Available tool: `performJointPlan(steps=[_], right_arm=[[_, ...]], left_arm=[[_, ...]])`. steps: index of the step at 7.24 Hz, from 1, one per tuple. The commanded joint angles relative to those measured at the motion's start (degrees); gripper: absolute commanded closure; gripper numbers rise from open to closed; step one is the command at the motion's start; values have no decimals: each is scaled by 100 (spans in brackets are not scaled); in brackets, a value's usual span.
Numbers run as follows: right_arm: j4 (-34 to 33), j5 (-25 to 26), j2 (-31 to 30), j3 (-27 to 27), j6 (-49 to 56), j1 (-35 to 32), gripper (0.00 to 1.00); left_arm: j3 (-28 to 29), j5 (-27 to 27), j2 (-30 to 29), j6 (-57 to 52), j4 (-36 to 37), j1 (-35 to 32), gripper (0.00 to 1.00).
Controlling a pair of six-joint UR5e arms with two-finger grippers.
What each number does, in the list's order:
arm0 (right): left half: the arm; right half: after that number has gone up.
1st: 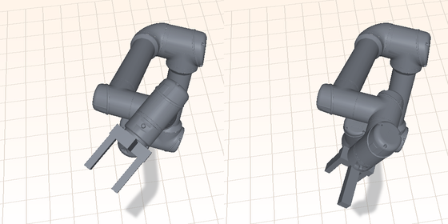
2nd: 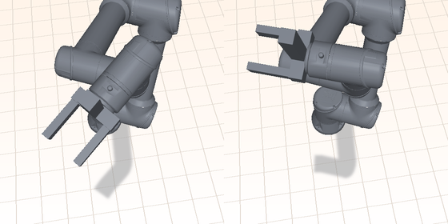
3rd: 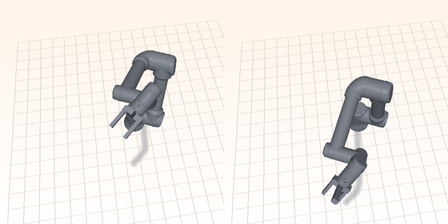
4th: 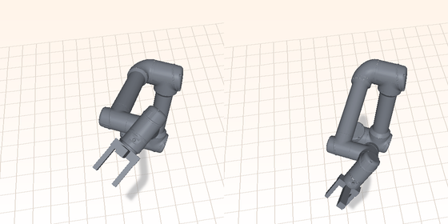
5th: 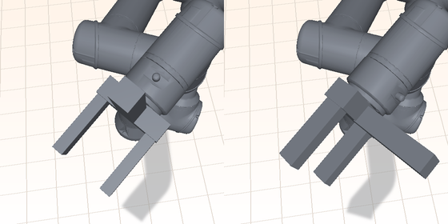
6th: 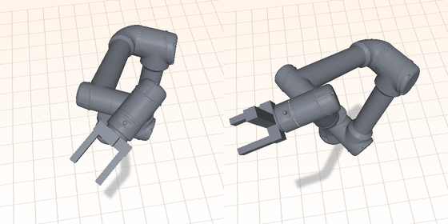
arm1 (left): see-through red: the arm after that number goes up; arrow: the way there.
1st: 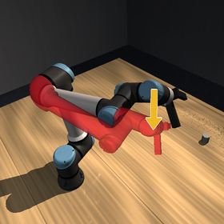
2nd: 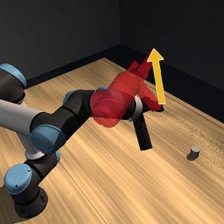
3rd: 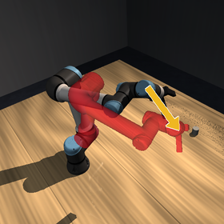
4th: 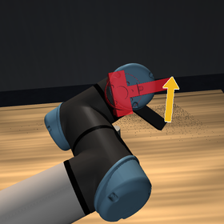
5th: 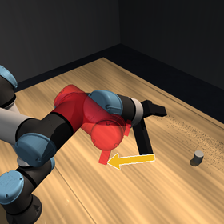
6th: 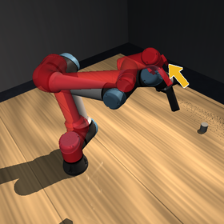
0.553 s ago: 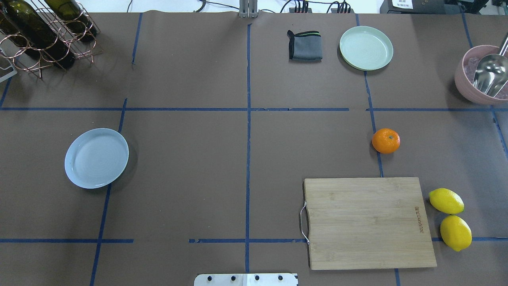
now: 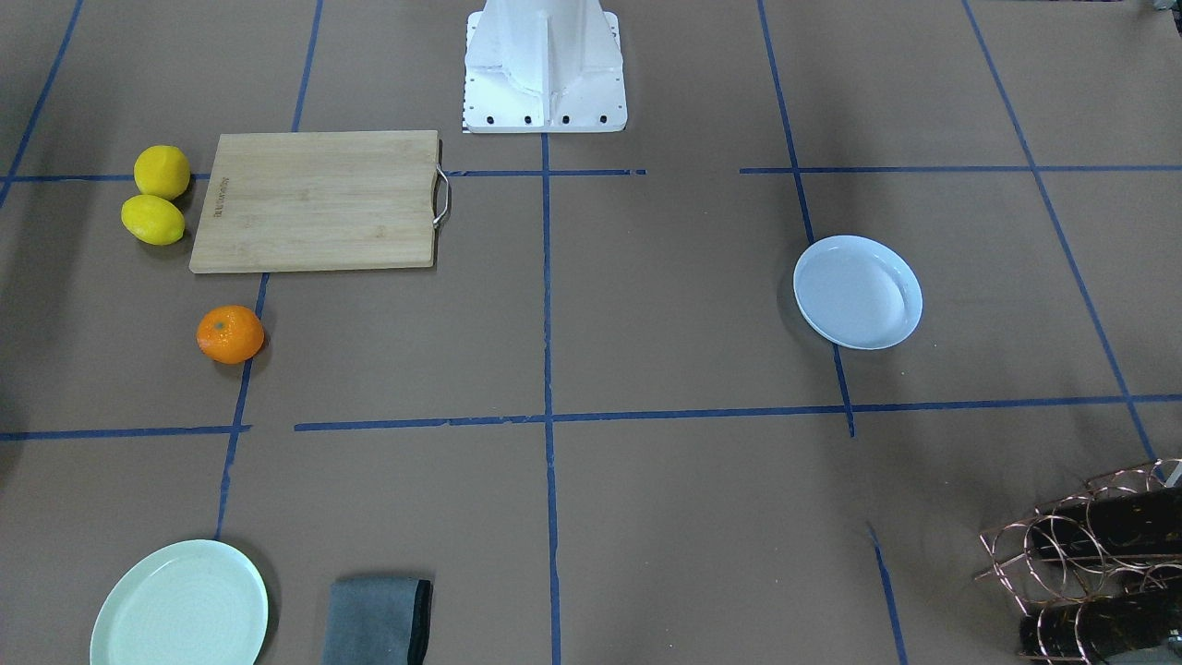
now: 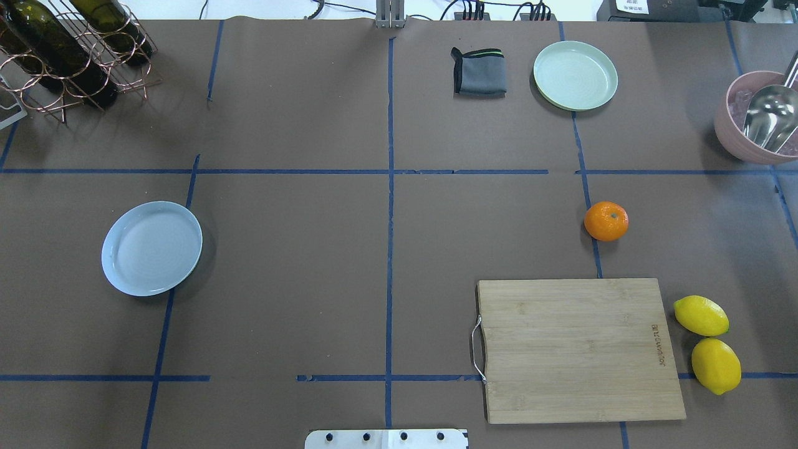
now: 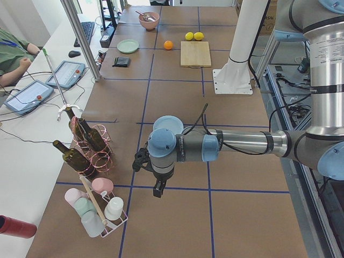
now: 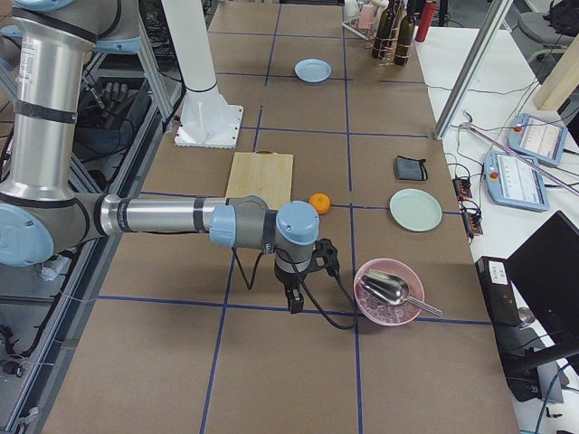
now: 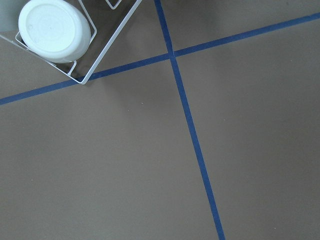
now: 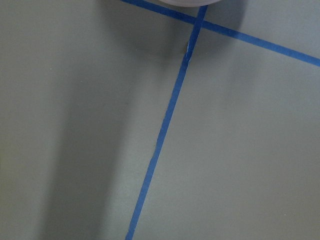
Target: Pick orange to plate
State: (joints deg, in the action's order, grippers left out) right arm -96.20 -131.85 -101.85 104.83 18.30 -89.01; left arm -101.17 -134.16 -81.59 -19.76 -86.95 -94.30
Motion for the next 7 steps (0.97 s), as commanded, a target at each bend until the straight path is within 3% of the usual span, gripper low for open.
performJointPlan(steps=[1,2,4,6,7], right_arm=[[13,10,16,46,16,6,0],[66,-7,51,47,7,6,0],[1404,-16,17,29,-98,15,0],[1657,-86,33,20,-204,24,0],[1666,-87,34,20,-256,24,0]], left_arm=[[-61,145,-137,16,-669,17,0],[78,136,-234,51,-1483,25,0],[255,127,-366,69,-3329,17,0],[282,-48,-411,941,-3785,34,0],[282,-249,-315,1009,-4543,339,0]])
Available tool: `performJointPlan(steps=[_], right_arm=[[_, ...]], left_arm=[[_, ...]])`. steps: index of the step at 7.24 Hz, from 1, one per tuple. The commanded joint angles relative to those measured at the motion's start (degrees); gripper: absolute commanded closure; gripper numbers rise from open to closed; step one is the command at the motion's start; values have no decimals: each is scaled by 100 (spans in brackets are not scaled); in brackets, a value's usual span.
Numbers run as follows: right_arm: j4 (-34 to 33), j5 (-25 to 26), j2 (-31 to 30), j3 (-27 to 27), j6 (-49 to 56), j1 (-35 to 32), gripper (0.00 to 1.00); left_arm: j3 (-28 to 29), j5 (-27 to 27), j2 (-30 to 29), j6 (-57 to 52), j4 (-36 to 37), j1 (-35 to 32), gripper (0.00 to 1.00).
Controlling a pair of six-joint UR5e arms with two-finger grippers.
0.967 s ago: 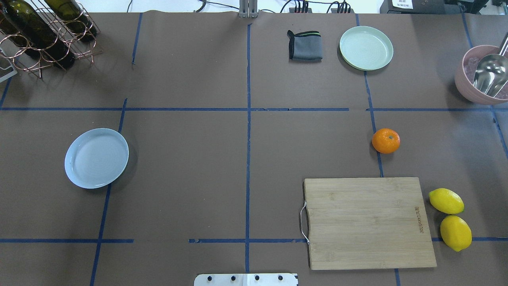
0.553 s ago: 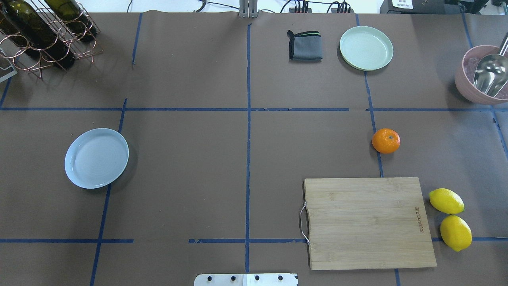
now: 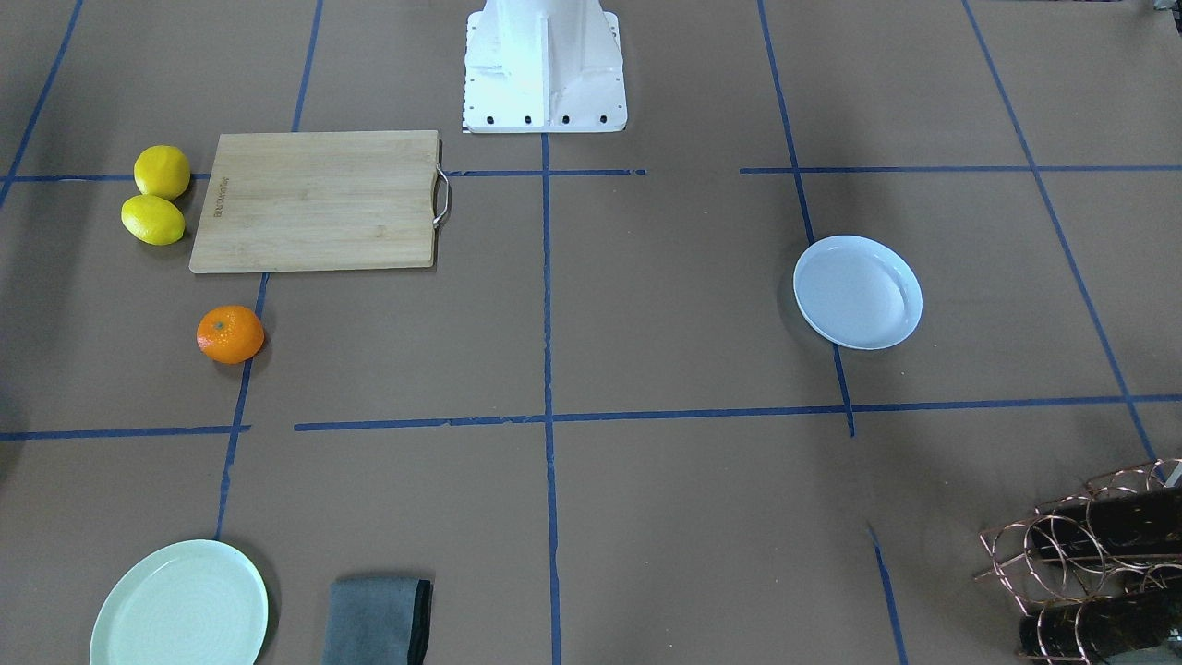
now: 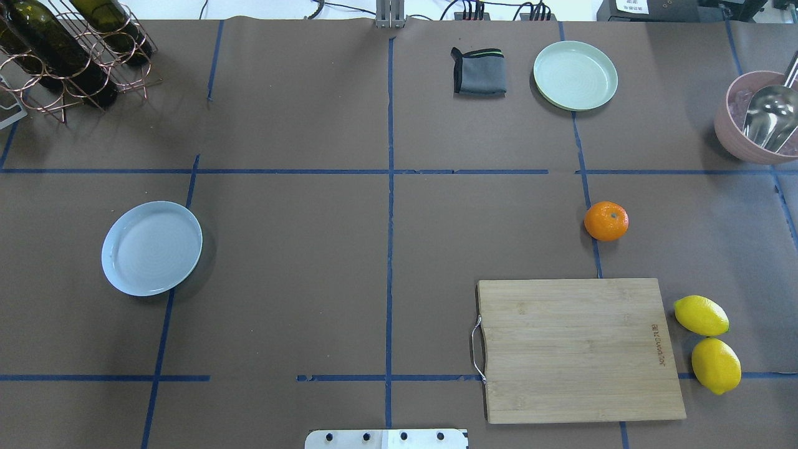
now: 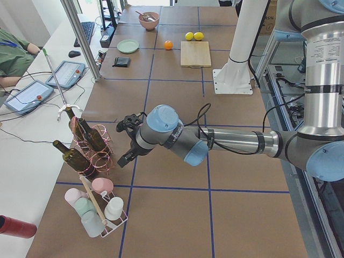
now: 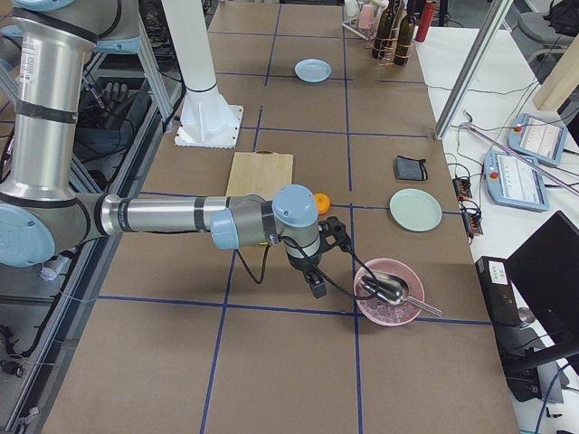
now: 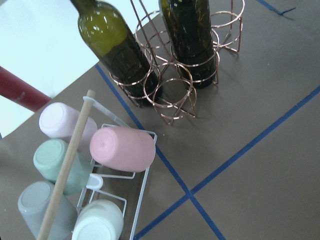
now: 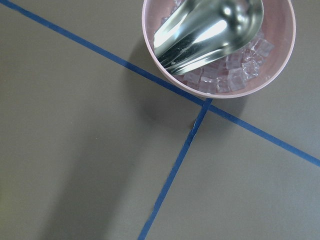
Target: Pick orange to plate
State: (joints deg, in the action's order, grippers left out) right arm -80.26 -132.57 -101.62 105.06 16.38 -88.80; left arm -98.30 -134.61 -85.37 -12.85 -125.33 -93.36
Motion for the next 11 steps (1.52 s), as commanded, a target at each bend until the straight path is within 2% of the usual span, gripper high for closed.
performJointPlan(steps=[1,2,3,4,6,9,11], right_arm=[[81,-15,2,-12,-30,3,0],[81,-15,-16,-12,-29,3,0],[133,-6,-50,-21,6,3,0],[203,-15,-60,-21,-11,3,0],[213,-15,-104,-21,-3,3,0],[239,-15,-147,-21,6,3,0],[239,-15,-165,-21,6,3,0]], left_arm=[[73,-197,239,971,-877,918,0],[39,-145,258,2413,-974,1525,0],[39,265,327,3289,-1228,2009,0],[56,678,467,4003,-1630,2415,6],[100,1339,548,5803,-2248,3302,32],[249,2349,531,7014,-2575,4367,32],[294,2615,478,7391,-2584,4763,32]])
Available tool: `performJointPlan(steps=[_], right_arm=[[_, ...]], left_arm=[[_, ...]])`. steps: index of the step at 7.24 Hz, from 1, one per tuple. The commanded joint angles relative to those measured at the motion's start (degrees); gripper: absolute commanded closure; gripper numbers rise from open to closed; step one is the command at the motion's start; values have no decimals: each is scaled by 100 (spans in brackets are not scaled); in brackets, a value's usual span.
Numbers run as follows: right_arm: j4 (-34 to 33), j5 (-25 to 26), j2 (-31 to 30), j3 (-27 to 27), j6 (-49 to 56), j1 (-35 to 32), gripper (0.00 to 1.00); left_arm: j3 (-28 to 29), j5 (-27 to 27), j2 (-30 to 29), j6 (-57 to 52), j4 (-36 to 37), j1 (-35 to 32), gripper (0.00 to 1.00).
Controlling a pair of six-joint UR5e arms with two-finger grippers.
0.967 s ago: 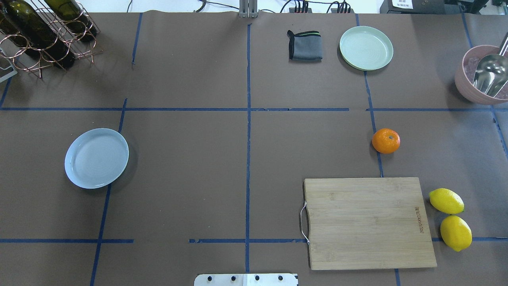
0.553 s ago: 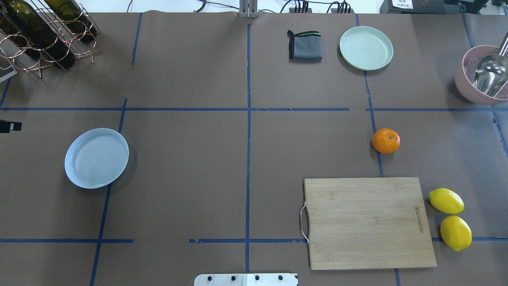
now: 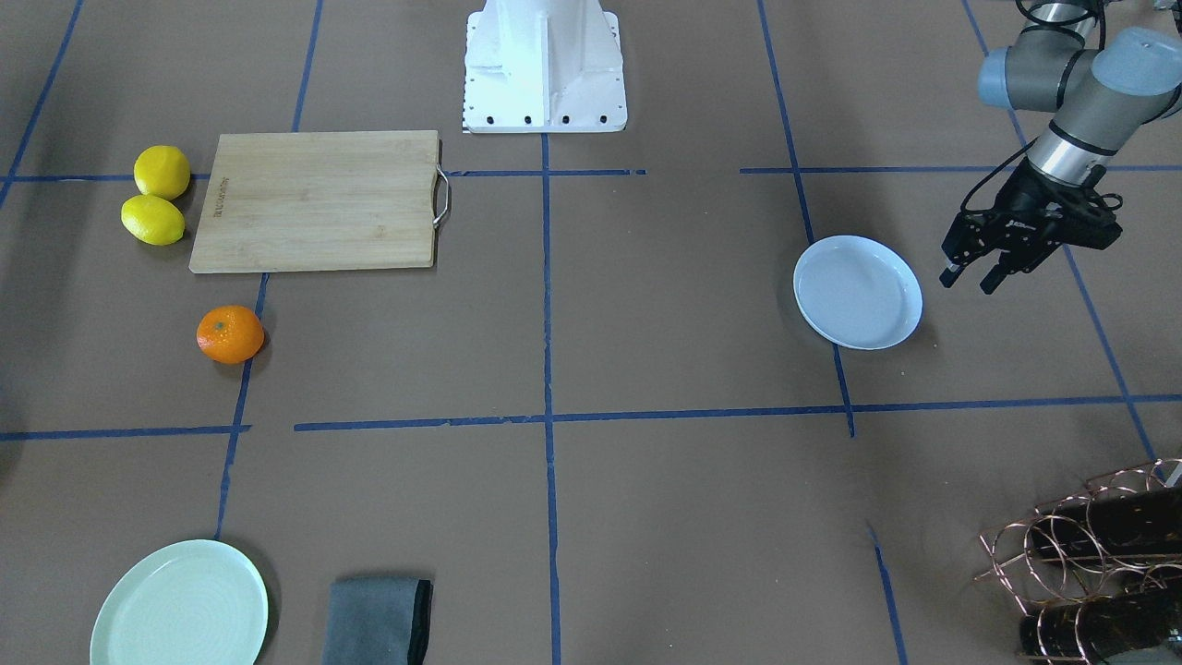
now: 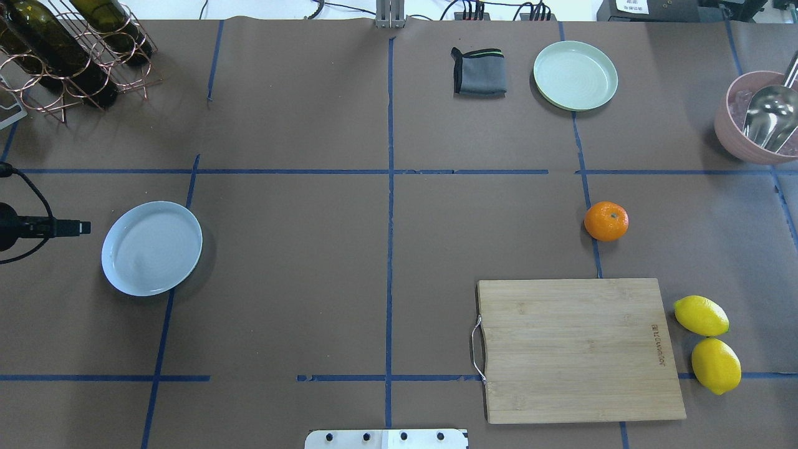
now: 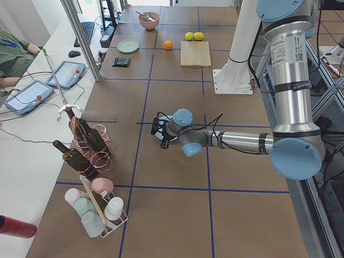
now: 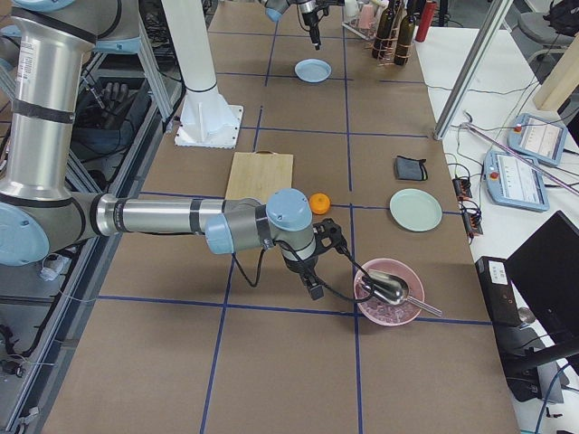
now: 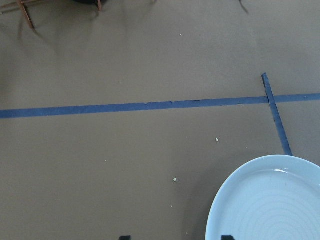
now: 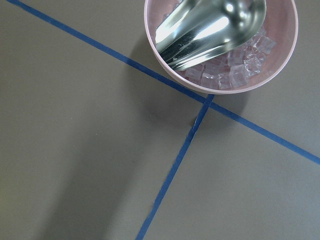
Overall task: Pick orange to plate
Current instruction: 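Move the left gripper down to the light blue plate's edge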
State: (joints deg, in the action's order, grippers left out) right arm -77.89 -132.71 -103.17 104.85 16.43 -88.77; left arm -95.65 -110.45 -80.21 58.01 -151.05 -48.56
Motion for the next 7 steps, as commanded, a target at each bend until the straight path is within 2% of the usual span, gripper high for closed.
performJointPlan(steps=[1,2,5,7], right_arm=[[2,0,-19,0,0,0,0],[2,8,-19,0,0,0,0],[2,8,-19,0,0,0,0],[2,9,-19,0,0,0,0]], left_arm=[[29,365,-108,534,-12,529,33],[55,471,-135,658,-3,662,35],[248,621,-267,721,-12,743,54],[240,621,-267,712,-12,743,100]])
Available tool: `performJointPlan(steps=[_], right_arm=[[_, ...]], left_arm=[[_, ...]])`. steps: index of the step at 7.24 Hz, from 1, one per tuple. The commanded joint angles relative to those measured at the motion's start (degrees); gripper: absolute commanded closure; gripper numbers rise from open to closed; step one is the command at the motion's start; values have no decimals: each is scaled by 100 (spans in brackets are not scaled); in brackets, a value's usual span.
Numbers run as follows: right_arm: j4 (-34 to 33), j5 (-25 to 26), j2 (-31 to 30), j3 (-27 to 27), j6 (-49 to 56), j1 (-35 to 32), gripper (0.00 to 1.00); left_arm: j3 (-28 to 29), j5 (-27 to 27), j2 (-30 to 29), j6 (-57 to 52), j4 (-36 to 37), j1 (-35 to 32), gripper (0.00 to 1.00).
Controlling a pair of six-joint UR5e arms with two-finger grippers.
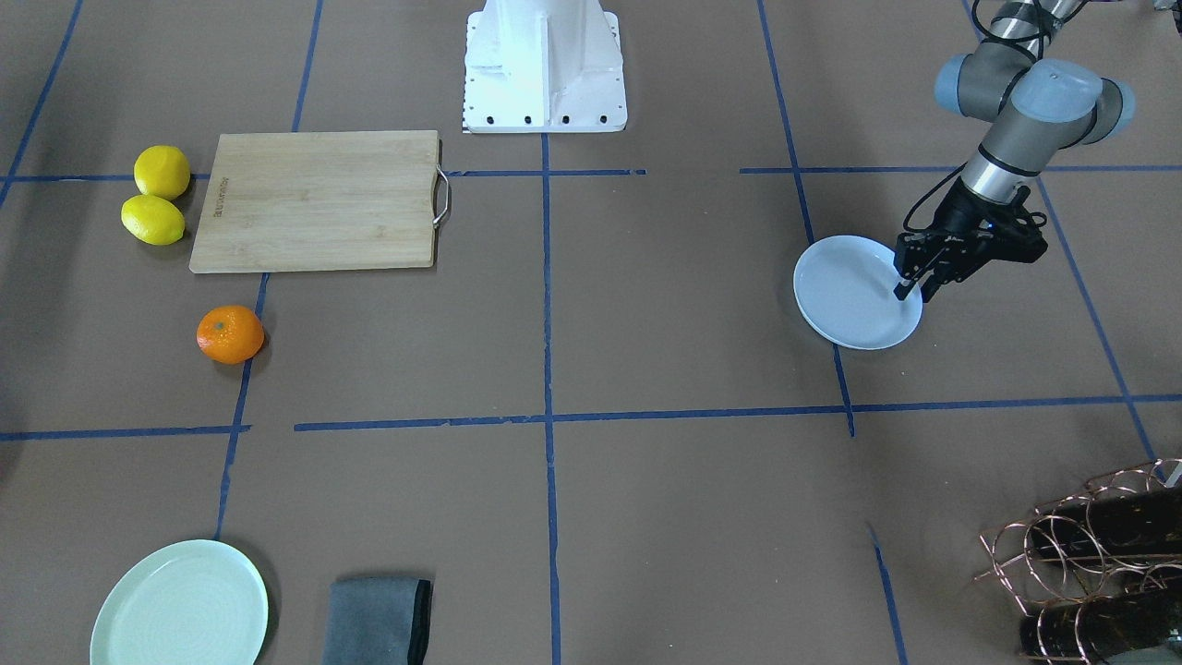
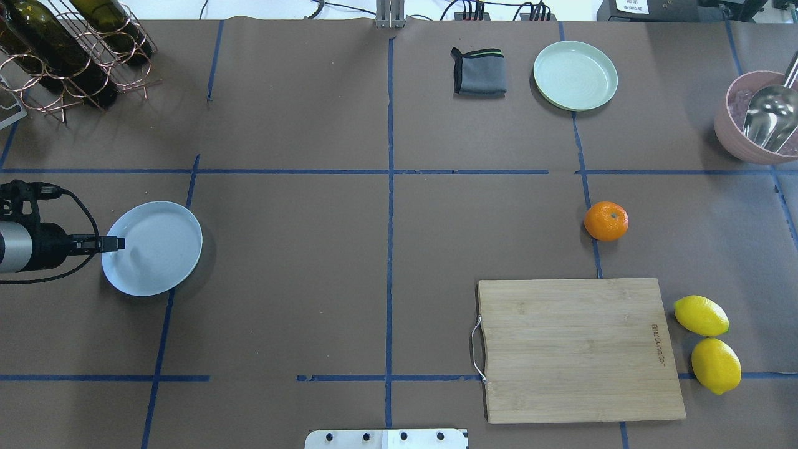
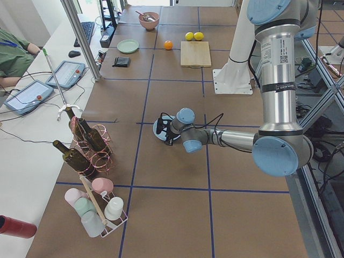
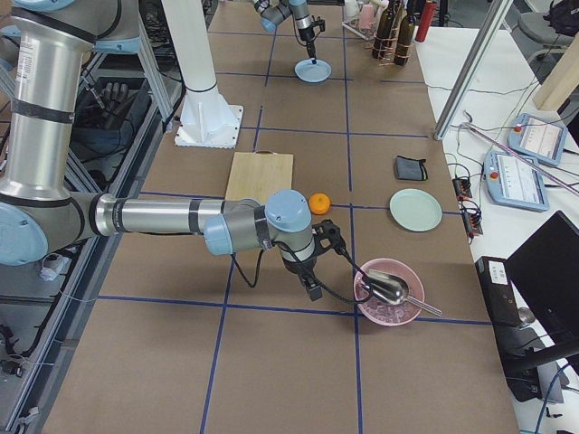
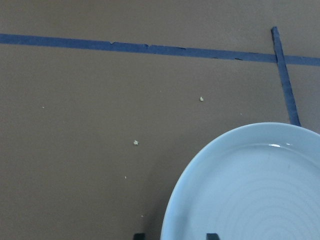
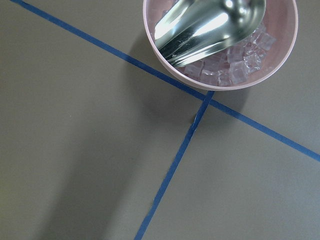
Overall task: Pick orange to plate
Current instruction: 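Move the left gripper down to the light blue plate's edge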
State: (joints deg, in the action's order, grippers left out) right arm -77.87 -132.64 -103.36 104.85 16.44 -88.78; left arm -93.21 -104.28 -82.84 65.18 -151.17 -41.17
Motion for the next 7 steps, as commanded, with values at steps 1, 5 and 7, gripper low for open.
performJointPlan(steps=[1,5,7], right_arm=[[0,1,0,-9,-9,2,0],[0,1,9,-9,-18,2,0],[0,1,9,0,-35,2,0]], left_arm=[[-13,4,-13,-23,0,4,100],[-566,-49,-615,38,166,-5,100],[-461,4,-1825,134,996,4,100]])
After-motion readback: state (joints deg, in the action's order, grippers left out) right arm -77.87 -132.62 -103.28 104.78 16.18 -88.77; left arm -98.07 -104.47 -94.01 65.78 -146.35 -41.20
